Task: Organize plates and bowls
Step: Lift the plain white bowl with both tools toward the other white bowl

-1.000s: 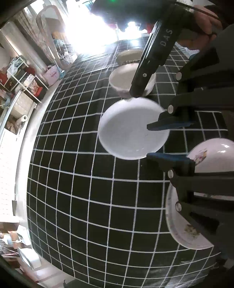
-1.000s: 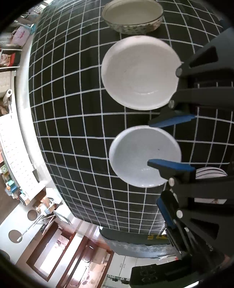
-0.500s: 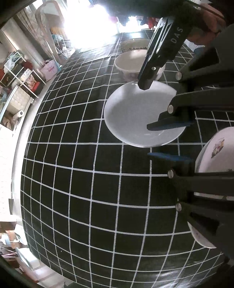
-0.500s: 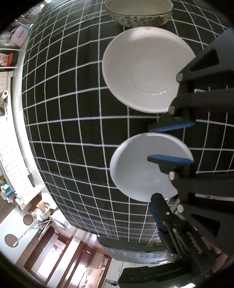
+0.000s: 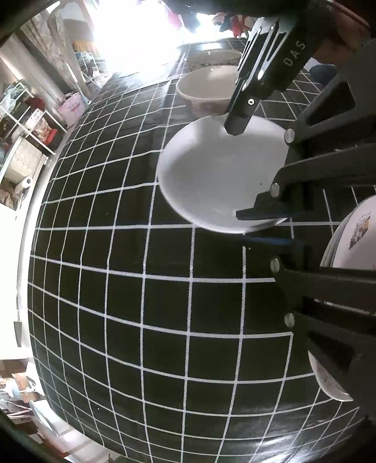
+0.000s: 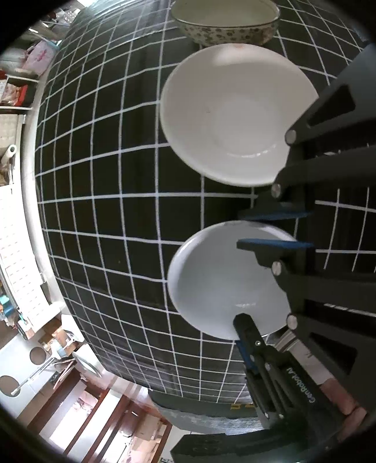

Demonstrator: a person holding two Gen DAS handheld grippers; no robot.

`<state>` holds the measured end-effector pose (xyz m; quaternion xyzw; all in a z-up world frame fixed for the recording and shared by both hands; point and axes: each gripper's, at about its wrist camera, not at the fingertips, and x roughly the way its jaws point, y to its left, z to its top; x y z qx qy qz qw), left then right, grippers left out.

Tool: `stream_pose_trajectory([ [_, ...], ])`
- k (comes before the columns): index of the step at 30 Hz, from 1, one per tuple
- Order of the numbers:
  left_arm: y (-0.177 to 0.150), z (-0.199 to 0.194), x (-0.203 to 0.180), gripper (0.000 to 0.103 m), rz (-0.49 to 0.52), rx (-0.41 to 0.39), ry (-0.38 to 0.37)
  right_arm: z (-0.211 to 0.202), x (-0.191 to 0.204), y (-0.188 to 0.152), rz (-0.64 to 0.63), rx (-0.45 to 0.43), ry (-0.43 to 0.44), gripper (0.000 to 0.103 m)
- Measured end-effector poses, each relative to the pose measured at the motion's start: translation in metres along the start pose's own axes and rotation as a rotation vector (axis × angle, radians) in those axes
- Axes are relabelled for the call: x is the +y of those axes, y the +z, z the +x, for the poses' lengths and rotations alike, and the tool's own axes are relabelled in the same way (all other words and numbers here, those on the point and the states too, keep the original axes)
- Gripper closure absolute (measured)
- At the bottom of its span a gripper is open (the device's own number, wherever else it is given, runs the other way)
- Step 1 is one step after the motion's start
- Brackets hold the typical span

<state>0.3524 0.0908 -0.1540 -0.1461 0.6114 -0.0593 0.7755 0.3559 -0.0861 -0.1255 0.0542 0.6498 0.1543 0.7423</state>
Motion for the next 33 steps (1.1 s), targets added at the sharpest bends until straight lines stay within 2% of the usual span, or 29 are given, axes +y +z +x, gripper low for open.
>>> stream_pose_trajectory([
  [9,-0.024,-0.009,-0.017,0.095,0.037,0.013,0.030,-0.008,-0.006,-0.019,0.010,0.008,-0.029,0.091],
  [23,-0.088,-0.043,-0.053,0.095,0.097,-0.007,0.030,-0.060,-0.016,-0.076,-0.019,-0.042,-0.045,0.091],
  [33,-0.130,-0.029,-0.073,0.095,0.125,0.027,0.031,-0.064,-0.034,-0.117,-0.007,-0.030,-0.072,0.091],
])
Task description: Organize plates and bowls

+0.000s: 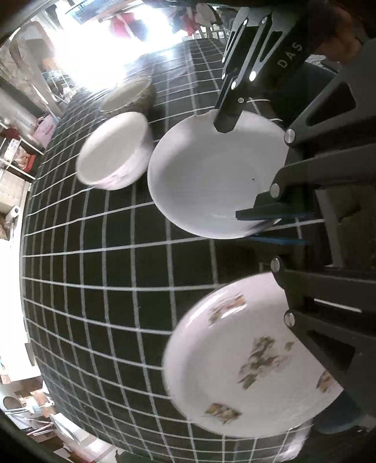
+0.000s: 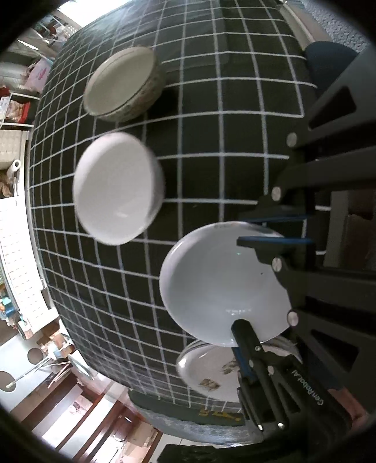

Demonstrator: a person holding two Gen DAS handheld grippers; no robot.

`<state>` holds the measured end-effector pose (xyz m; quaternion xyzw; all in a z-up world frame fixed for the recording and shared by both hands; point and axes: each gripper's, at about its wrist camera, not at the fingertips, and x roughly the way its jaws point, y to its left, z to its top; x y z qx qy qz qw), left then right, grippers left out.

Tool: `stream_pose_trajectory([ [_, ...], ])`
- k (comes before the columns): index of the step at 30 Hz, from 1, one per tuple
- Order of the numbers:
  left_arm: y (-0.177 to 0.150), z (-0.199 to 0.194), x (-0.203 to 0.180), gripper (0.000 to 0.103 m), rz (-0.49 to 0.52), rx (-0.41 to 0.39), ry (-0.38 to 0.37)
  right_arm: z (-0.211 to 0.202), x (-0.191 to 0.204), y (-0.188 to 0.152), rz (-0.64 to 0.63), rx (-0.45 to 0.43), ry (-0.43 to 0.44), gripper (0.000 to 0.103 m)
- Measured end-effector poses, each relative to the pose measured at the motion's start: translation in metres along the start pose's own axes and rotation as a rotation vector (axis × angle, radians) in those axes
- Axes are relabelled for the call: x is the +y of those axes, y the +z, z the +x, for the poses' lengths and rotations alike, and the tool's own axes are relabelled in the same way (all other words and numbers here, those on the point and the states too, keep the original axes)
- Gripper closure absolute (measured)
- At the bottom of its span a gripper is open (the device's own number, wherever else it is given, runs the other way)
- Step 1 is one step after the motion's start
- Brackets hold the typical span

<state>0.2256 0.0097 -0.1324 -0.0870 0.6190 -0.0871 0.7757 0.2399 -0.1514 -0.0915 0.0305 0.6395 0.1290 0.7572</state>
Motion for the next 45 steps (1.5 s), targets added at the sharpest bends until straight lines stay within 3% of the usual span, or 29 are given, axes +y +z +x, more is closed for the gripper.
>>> stream_pose_trajectory([
  [16,-0.012,0.013,-0.011,0.095,0.022,0.000,0.018,0.006,-0.019,-0.022,0.023,0.008,-0.005,0.091],
  [29,-0.013,-0.001,-0.008,0.095,0.061,-0.027,0.048,-0.011,-0.021,-0.018,-0.010,-0.059,-0.028,0.091],
  [35,-0.014,-0.017,-0.008,0.095,0.069,-0.064,0.104,-0.027,-0.034,-0.014,0.004,-0.125,-0.046,0.091],
  [45,0.027,-0.055,-0.028,0.095,0.144,-0.120,0.071,-0.041,-0.058,0.023,0.029,-0.138,-0.028,0.091],
])
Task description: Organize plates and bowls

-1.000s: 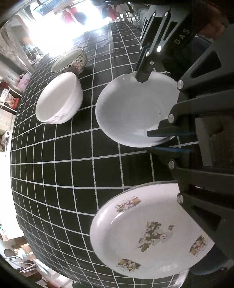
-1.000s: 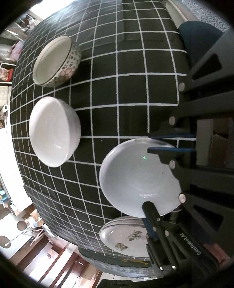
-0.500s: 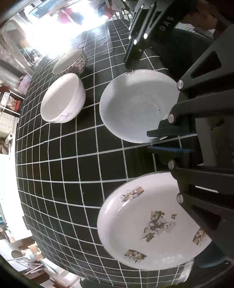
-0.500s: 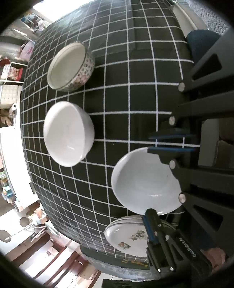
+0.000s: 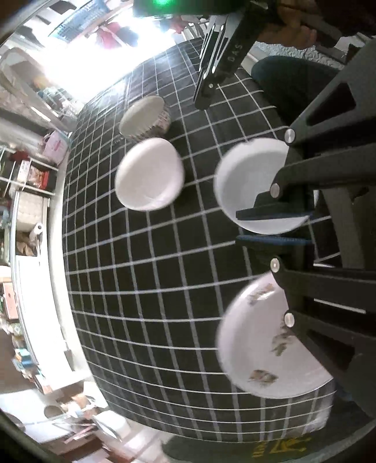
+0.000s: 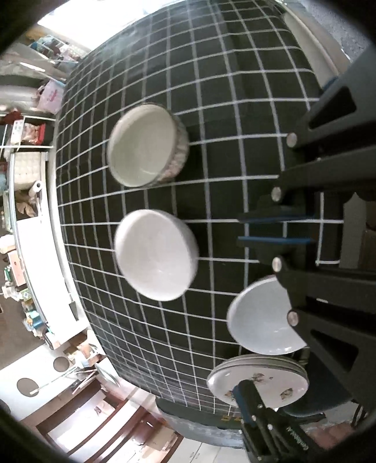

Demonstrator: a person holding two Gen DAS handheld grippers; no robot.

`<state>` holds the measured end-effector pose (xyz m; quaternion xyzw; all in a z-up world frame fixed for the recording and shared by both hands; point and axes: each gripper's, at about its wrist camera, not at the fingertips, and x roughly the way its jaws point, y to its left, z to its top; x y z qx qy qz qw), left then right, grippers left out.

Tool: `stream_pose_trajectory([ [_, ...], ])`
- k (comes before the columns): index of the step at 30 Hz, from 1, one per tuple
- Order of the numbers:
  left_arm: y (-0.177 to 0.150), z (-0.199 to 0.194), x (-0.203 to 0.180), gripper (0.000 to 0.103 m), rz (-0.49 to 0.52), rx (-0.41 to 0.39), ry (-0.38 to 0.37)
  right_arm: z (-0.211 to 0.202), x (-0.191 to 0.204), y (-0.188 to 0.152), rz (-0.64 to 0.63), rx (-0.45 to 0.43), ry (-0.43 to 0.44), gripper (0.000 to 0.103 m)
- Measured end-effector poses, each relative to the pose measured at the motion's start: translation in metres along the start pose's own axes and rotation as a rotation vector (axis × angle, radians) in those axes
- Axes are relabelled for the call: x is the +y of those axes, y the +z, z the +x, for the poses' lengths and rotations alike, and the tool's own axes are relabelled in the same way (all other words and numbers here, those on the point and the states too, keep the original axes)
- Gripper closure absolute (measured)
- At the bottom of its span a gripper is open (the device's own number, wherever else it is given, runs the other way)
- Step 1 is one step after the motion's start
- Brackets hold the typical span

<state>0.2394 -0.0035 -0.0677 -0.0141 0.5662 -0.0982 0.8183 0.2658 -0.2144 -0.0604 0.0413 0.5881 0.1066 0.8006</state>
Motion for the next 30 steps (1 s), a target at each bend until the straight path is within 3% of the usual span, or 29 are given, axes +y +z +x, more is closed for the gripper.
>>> stream_pose_trajectory([
  [4,0.030,0.001,-0.011,0.095,0.070,-0.002,0.002,0.001,0.000,0.023,-0.009,0.014,0.004,0.091],
  [11,0.081,0.018,-0.011,0.095,0.057,0.011,-0.048,0.019,-0.010,0.066,0.043,0.080,0.038,0.091],
  [16,0.099,0.042,-0.017,0.095,0.095,0.054,-0.059,0.039,-0.011,0.079,0.050,0.114,0.020,0.091],
  [20,0.110,0.072,-0.014,0.088,0.086,0.120,-0.076,0.056,-0.013,0.085,0.063,0.150,0.016,0.091],
  [30,0.118,0.120,-0.018,0.087,0.096,0.166,-0.049,0.077,-0.014,0.094,0.065,0.182,0.006,0.091],
])
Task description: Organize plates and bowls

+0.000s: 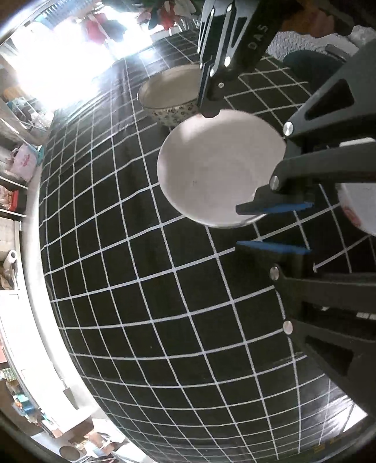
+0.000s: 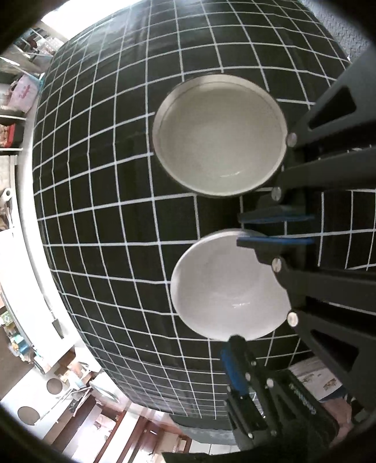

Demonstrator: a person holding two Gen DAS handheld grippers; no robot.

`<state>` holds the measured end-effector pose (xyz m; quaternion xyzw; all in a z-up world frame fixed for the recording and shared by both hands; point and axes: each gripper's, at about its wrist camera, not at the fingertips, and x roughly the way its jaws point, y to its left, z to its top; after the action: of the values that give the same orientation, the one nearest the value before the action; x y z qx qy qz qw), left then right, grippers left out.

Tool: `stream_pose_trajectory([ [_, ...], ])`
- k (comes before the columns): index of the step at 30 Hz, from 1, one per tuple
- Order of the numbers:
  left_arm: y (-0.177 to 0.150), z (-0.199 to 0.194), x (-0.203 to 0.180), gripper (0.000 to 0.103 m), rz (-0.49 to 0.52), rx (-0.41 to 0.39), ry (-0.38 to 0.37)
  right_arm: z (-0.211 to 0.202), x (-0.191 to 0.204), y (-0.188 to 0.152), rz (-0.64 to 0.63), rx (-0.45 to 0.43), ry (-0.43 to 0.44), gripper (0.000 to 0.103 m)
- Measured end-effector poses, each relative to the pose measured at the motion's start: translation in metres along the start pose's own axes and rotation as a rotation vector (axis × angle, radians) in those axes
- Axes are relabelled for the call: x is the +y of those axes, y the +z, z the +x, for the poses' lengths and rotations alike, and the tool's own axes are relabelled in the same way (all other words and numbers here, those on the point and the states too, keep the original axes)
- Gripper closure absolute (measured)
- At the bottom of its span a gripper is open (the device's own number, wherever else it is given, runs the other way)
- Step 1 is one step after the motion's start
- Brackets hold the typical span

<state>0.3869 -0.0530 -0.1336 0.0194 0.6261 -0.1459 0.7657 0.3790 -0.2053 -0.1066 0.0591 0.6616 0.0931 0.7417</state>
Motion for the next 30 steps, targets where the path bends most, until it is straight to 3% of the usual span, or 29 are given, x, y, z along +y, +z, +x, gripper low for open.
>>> stream_pose_trajectory([
  [7,0.007,0.015,-0.005,0.087,0.023,0.014,0.035,0.013,0.001,0.004,0.002,0.030,0.002,0.091],
  [11,0.006,0.018,-0.009,0.095,0.042,0.022,0.034,0.018,0.003,0.000,-0.028,0.036,-0.006,0.091],
  [15,0.003,0.018,-0.013,0.095,0.075,0.029,0.059,0.015,0.008,-0.008,-0.045,0.030,-0.034,0.091],
  [30,-0.035,0.005,0.019,0.095,0.027,0.045,0.088,0.014,0.051,-0.027,-0.088,0.051,-0.034,0.091],
])
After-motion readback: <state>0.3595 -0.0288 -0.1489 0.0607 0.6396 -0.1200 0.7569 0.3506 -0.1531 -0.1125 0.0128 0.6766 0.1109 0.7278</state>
